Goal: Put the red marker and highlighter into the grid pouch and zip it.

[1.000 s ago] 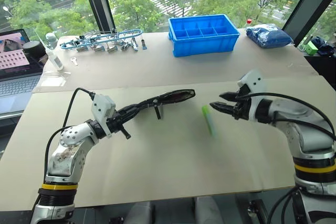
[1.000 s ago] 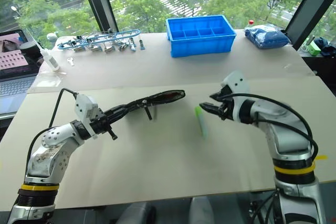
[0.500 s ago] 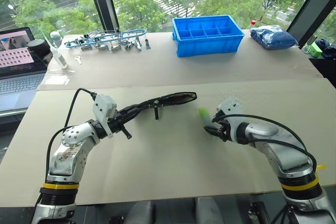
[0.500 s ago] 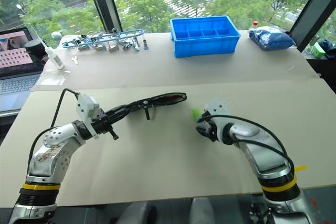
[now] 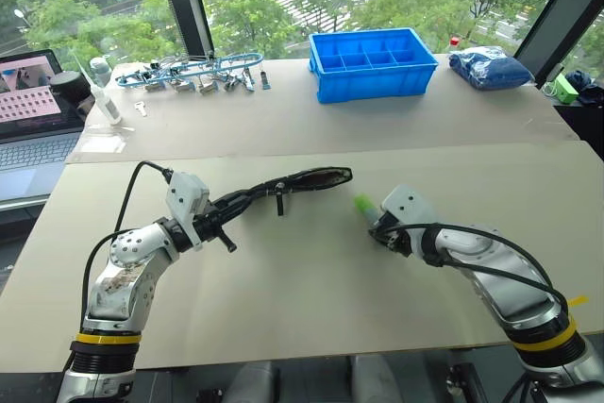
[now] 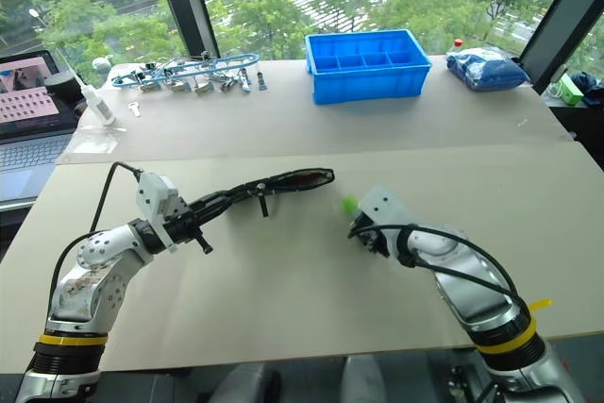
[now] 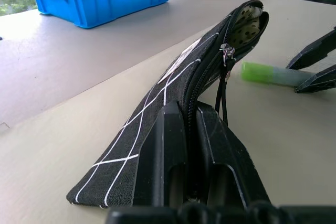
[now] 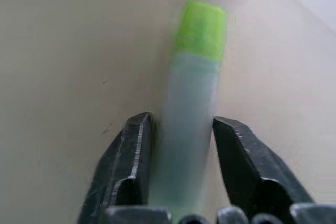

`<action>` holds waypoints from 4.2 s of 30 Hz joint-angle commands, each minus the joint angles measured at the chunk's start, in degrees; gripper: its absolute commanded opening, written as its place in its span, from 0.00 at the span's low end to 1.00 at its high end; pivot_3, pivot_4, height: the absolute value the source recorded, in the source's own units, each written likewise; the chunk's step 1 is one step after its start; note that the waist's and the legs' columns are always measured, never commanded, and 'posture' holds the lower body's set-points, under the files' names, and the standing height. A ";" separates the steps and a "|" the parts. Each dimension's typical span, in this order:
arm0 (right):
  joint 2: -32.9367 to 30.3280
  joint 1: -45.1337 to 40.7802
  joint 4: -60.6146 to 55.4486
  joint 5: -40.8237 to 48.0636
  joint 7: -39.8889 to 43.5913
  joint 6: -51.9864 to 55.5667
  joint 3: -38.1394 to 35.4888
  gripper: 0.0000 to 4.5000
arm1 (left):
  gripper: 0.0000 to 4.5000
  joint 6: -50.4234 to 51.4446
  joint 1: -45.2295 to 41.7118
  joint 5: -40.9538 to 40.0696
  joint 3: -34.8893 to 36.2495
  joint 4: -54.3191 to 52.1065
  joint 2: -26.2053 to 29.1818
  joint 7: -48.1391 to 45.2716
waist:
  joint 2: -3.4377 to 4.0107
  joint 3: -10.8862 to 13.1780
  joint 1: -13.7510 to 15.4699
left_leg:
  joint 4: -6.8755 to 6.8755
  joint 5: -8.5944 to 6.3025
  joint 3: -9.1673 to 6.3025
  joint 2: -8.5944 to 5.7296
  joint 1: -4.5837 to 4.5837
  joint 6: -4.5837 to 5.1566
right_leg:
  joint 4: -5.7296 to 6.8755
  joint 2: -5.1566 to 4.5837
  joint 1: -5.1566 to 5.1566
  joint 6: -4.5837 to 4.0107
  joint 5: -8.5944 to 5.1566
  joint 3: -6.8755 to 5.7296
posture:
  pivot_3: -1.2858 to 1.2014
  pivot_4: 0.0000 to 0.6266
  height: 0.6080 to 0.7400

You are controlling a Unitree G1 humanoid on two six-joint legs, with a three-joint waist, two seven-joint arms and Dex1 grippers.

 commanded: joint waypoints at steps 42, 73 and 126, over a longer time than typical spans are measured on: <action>-7.14 -15.32 10.77 -24.62 15.96 -48.35 3.77 0.22 | 0.00 0.37 -1.05 -0.54 0.63 -1.98 0.02 -0.18 | 0.08 0.10 -0.10 | -0.06 0.13 0.03 -0.01 -0.20 -0.24 | -0.49 -0.02 -0.04 0.14 0.13 -0.06 | 0.52 0.24 1.00; 9.51 -26.35 33.16 -38.37 8.64 -69.02 16.98 0.33 | 0.00 -0.10 -2.95 -0.28 0.24 -0.55 -0.05 -1.04 | 0.08 0.09 -1.28 | -0.08 0.17 0.01 -0.01 -0.18 -0.32 | -0.47 0.00 -0.10 0.11 0.15 -0.06 | 0.52 0.24 1.00; 31.78 -23.96 30.31 6.35 6.57 -9.09 -0.45 0.40 | 0.00 2.50 0.11 -1.07 0.33 -4.81 0.10 0.06 | 0.06 0.07 -1.81 | -0.02 0.33 0.04 0.04 -0.24 -0.56 | 0.35 0.08 -0.76 -0.13 0.34 0.03 | 0.52 0.24 1.00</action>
